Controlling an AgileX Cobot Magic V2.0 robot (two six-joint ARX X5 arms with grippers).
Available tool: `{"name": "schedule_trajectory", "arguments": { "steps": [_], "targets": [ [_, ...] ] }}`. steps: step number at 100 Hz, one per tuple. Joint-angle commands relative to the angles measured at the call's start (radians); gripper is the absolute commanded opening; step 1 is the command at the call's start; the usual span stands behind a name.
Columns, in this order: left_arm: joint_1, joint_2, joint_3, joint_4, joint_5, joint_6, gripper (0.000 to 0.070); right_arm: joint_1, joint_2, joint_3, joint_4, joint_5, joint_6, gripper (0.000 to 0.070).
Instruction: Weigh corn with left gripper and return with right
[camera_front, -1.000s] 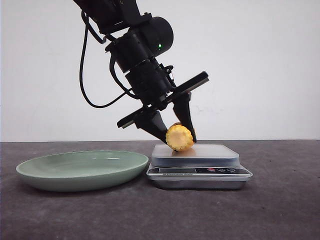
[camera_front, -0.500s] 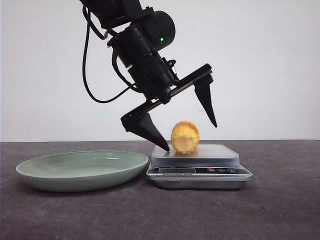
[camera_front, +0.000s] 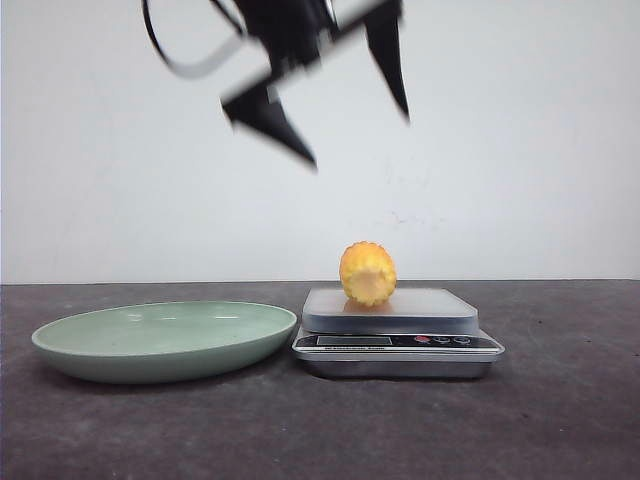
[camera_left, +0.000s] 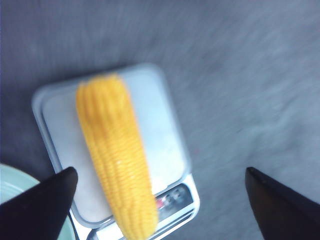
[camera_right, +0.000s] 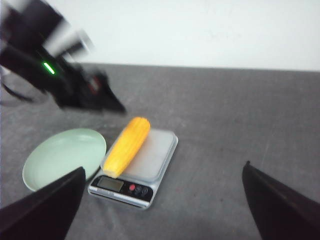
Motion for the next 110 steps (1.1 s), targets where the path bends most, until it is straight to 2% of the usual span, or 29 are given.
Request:
{"name": "schedule_trajectory", "arguments": {
  "steps": [1,22,35,48,56,70,77,86,95,105,110],
  "targets": [
    [-0.005,-0.052,0.030,-0.005,-0.006,0.042,0.0700,-0.001,0.004,-0.007,-0.005,0.003,-0.008,0.0614],
    [-0.005,-0.288,0.030,-0.100,-0.046,0.096,0.0700,-0.001,0.004,-0.053,-0.032,0.001,0.011,0.0614],
    [-0.008,-0.454,0.030,-0.158,-0.061,0.124,0.0290,-0.001,0.004,-0.063,-0.021,-0.005,0.024,0.0614],
    [-0.008,-0.616,0.030,-0.217,-0.073,0.174,0.0003,-0.001,0.004,-0.063,0.010,-0.005,0.037,0.0613],
    [-0.007,-0.712,0.030,-0.276,-0.134,0.192,0.0000,-0.001,0.004,-0.063,0.034,-0.008,0.060,0.0596],
    [-0.007,-0.863,0.030,-0.414,-0.302,0.215,0.0000,-0.001,0.004,-0.063,0.066,-0.060,0.093,0.0450],
    [-0.007,-0.932,0.030,-0.471,-0.369,0.215,0.0000,-0.001,0.004,-0.063,0.099,-0.081,0.111,0.0444],
    [-0.007,-1.016,0.030,-0.510,-0.405,0.216,0.0000,-0.001,0.004,-0.063,0.176,-0.131,0.134,0.0443],
    [-0.007,-1.091,0.030,-0.514,-0.421,0.219,0.0000,-0.001,0.012,-0.063,0.321,-0.223,0.200,0.0432],
    [-0.007,-1.151,0.030,-0.513,-0.456,0.219,0.0000,-0.001,0.039,-0.063,0.572,-0.329,0.332,0.0292],
    [-0.007,-1.169,0.030,-0.516,-0.460,0.219,0.0000,-0.001,0.061,-0.063,0.721,-0.358,0.409,0.0266]
  ]
}}
